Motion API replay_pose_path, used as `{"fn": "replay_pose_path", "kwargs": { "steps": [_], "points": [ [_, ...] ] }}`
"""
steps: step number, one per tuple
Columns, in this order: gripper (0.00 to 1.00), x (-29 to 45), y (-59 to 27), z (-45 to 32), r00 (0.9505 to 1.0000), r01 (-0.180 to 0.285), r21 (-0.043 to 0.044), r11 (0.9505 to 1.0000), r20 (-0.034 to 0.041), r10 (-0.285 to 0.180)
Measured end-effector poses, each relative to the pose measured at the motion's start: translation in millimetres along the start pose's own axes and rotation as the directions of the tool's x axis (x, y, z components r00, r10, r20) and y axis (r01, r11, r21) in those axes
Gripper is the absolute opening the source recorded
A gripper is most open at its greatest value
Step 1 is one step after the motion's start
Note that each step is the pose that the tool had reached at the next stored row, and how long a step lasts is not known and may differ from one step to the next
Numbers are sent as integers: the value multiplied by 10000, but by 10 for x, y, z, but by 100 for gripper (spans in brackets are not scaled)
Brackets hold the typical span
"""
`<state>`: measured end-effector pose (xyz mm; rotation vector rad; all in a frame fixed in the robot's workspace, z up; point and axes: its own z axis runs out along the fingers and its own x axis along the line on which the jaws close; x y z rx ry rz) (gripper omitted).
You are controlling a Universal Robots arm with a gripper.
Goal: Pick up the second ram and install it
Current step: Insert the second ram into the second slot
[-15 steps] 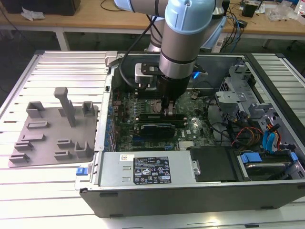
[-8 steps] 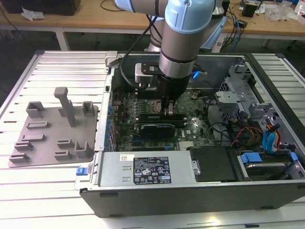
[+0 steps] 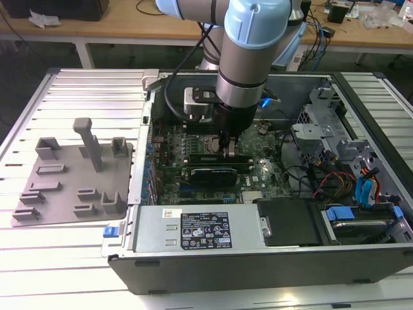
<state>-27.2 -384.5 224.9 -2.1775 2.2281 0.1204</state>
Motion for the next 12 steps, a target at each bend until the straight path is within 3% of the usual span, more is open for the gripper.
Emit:
{"fn": "replay_pose_path", "kwargs": {
  "steps": [12],
  "points": [
    [11,-12,-6,48,10000,86,-5,10000,-26,-86]
  ]
}}
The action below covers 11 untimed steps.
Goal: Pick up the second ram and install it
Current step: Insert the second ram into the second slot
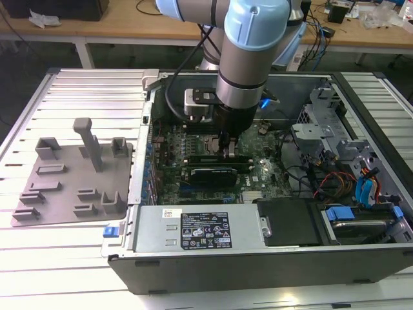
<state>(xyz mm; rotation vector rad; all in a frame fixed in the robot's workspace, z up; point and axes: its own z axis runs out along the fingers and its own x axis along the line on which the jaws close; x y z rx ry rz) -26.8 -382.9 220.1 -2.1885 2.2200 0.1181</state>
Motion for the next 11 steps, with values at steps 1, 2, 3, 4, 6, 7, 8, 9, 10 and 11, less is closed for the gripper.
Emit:
{"fn": "replay_pose_path", "kwargs": {
  "steps": [1,2,3,4,6,7,8,9,10,11],
  "points": [
    [11,-2,-1,3,10000,1,8,10000,16,-1],
    [11,-4,-4,11,10000,5,17,10000,35,-5],
    [12,-2,-2,8,10000,3,7,10000,27,-3],
    [18,0,-1,2,10000,2,0,10000,12,-2],
    [18,-8,3,-101,10000,2,6,10000,13,-2],
    [18,-17,8,-200,10000,1,11,10000,12,-1],
    [17,-40,13,-288,10000,-2,14,10000,-24,2],
    [10,-60,16,-368,10000,-2,18,10000,-78,2],
    [8,-63,16,-381,10000,-1,18,10000,-93,1],
    [8,-63,16,-382,10000,-1,20,10000,-90,1]
  ]
}}
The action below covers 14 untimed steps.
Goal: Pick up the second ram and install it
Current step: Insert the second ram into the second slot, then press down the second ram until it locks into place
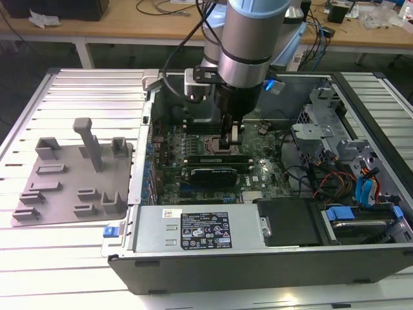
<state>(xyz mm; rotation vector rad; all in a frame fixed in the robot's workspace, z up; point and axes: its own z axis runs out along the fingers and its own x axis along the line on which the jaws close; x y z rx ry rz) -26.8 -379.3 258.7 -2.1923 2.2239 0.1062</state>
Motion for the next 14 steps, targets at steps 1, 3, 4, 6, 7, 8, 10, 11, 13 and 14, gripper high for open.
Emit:
{"fn": "replay_pose_path", "kwargs": {
  "steps": [1,3,4,6,7,8,10,11,13,14],
  "points": [
    [8,0,0,-3,10000,-1,-2,10000,-4,1],
    [8,0,1,-4,10000,-1,-1,10000,-3,1],
    [8,0,1,-6,10000,-1,-1,10000,-4,1],
    [8,0,1,-8,10000,-1,-2,10000,-3,1],
    [8,0,1,-9,10000,-1,-2,10000,-3,1],
    [8,0,1,-11,10000,-1,-1,10000,-4,1],
    [8,0,-27,-10,10000,-2,-2,10000,-5,2],
    [8,-1,-53,-8,10000,-2,-4,10000,-5,2],
    [8,4,-344,59,10000,-3,-47,10000,-6,3],
    [8,9,-406,96,10000,-4,-53,10000,-7,4]
  ]
}}
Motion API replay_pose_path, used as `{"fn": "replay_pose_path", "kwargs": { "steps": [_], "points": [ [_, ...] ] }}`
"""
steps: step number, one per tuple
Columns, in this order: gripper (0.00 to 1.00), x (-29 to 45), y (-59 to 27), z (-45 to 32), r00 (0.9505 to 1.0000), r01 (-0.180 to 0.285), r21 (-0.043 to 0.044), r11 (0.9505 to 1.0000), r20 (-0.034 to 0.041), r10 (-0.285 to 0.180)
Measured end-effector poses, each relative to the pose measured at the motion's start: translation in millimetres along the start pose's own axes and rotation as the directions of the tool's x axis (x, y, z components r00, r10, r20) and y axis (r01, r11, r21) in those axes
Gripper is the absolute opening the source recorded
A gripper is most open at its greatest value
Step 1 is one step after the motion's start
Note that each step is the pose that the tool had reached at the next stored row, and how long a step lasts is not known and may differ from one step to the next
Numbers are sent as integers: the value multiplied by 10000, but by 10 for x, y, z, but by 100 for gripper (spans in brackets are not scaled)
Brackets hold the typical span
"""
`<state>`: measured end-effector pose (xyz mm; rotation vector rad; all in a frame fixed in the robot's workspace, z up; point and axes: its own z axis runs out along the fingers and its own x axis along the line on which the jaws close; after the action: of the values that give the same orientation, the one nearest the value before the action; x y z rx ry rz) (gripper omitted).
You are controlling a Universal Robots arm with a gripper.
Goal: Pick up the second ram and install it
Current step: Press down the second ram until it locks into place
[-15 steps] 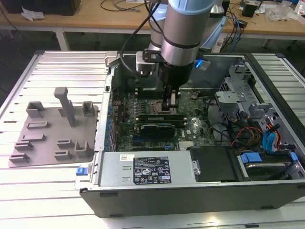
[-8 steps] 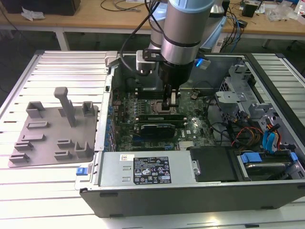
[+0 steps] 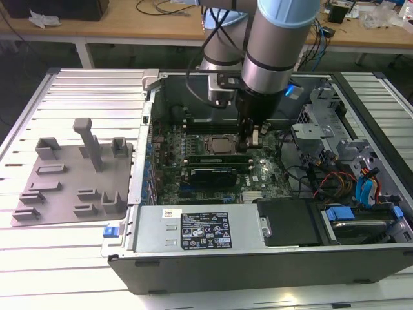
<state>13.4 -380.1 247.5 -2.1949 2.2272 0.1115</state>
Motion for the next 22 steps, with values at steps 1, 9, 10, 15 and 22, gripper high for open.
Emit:
{"fn": "replay_pose_path", "kwargs": {
  "steps": [1,9,10,15,22],
  "points": [
    [8,1,-20,25,10000,1,-1,10000,1,-1],
    [8,14,-29,197,10000,1,-9,10000,-2,-1],
    [8,9,-27,169,10000,1,9,10000,26,-1],
    [8,11,183,93,10000,7,103,9999,3,-7],
    [8,20,699,138,10000,13,205,9998,5,-13]
  ]
}}
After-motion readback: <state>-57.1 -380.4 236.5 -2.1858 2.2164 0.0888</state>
